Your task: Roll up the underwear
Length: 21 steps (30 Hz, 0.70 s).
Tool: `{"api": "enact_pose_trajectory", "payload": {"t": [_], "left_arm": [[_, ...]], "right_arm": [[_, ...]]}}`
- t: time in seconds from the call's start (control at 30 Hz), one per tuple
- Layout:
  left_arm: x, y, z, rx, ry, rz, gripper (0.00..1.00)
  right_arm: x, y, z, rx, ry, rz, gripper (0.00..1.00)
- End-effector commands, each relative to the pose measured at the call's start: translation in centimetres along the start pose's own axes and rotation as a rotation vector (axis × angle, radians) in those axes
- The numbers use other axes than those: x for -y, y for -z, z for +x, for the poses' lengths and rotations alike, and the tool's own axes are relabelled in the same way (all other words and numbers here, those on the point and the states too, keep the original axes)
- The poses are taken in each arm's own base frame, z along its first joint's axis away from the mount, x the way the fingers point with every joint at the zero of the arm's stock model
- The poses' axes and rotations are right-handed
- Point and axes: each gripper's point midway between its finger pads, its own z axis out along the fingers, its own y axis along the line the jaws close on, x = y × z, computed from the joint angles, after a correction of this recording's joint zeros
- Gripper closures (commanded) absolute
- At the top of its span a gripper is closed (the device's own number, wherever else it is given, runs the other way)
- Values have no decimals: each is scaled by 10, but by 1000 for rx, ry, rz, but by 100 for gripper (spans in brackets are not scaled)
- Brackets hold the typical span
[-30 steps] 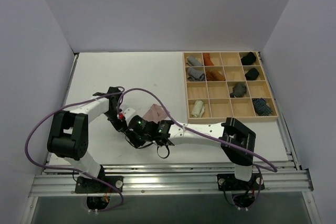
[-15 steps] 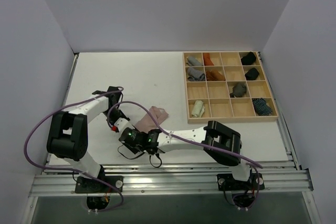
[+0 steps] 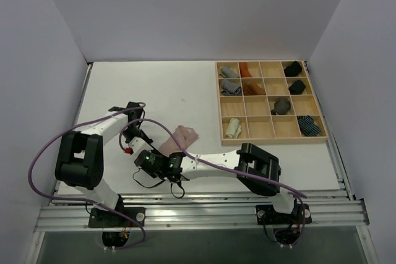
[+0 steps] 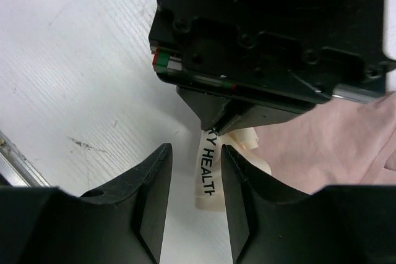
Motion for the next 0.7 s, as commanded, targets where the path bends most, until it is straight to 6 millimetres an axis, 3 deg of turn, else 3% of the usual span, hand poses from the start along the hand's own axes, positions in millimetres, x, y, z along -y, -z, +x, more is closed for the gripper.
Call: {"api": "enact_pose_trajectory", "payload": {"t": [0.0, 0.2, 0.43, 0.6, 0.67], "left_arm": [[-1, 9, 6, -5, -2, 8, 98], [-2, 9, 6, -8, 1, 2, 98], [-2, 11, 6, -9, 4, -4, 98], [2, 21, 7, -6, -3, 14, 98], [4, 29, 3, 4, 9, 39, 89]], "right_arm": [[0, -6, 4, -9, 37, 31, 67], [4, -13, 19, -30, 60, 61, 67], [19, -21, 21, -29, 84, 144, 69], [17, -24, 29, -51, 75, 103, 100], [8, -22, 32, -51, 53, 18, 100]]}}
